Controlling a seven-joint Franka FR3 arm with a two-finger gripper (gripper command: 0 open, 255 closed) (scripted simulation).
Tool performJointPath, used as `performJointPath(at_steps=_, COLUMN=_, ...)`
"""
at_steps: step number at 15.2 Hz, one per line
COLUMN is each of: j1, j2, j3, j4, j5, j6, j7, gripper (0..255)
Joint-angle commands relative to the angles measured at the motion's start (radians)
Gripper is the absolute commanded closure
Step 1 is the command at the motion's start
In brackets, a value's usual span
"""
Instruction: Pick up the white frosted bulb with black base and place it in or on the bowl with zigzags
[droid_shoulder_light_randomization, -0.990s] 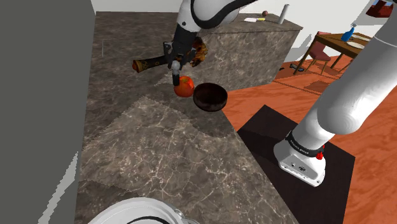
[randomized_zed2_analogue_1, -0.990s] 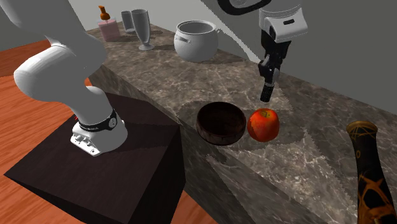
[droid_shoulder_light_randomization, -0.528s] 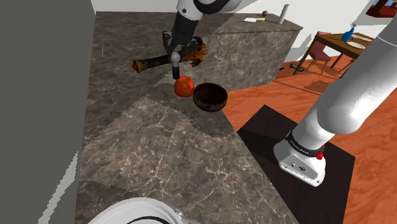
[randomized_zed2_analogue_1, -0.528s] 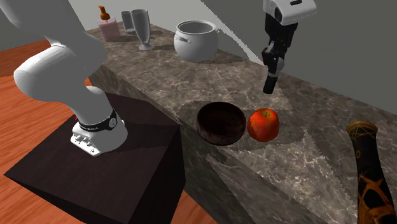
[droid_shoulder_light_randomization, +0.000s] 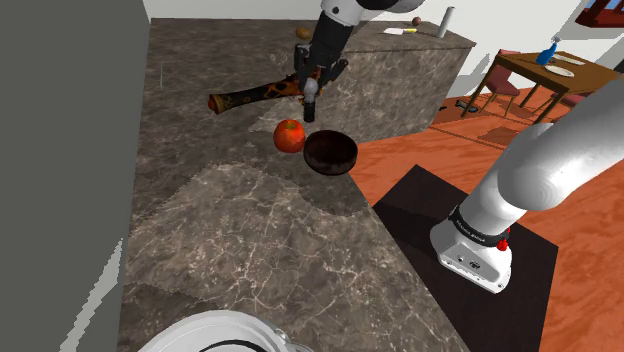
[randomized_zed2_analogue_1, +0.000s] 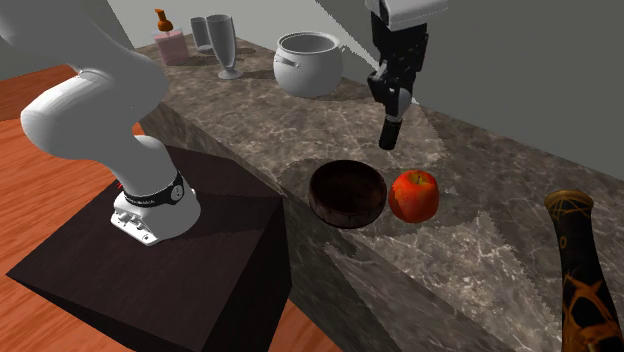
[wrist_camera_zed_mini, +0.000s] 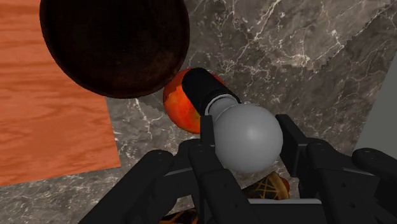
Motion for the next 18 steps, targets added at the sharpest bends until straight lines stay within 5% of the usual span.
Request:
performJointPath(at_steps=1, j1=-0.006, j2=-0.079, j3=-0.027, j4=-0.061, j5=0.014, j6=-0.025, j7=-0.038, gripper=255)
performJointPath(at_steps=5, j1=-0.018, j2=-0.235, j3=-0.084, j4=-0.165, j5=0.018, j6=-0.090, j7=-0.100, gripper=255)
performJointPath(at_steps=18, j1=-0.004, j2=-0.176, j3=-0.075, j4=-0.297, j5=0.051, j6=0.097, j7=-0.139, gripper=255)
